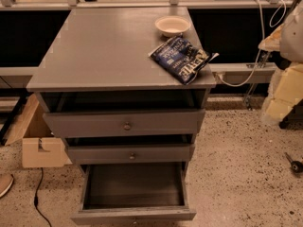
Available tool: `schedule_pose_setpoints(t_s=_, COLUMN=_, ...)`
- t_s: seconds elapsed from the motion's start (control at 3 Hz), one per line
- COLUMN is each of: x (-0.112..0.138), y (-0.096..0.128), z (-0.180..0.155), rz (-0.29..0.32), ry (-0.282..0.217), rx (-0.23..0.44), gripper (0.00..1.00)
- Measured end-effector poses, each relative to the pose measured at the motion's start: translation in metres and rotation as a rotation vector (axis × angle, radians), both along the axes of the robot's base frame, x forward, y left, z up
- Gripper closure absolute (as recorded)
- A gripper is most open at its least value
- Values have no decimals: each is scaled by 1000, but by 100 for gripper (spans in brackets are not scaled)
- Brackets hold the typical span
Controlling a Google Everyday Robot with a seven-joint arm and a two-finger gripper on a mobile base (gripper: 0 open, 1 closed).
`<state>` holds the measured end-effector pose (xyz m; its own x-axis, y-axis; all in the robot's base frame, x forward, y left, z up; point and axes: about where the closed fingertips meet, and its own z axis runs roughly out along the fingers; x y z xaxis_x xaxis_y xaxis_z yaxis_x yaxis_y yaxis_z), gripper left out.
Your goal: Close bottom drawer
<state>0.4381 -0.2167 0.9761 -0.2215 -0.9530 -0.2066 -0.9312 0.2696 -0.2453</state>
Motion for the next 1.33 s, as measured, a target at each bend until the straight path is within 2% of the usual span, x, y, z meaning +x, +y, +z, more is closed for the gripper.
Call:
schedule_pose_setpoints(t_s=0.33, x=-1, y=1, z=-3, rz=-3, ry=4, rx=9, gripper=0)
schedule_pose_setpoints(t_s=0.67, x=-13, y=11, z=-40, rz=-40, ry=62, rx=119, gripper=0)
schedule_pose_setpoints(t_s=1.0, x=-32, y=37, z=-89, rz=-122, ry=116, rx=293, gripper=0)
schedule_pose_setpoints(t_s=1.33, x=-56, y=84, z=-181, rz=-254, ry=249, rx=494, gripper=0)
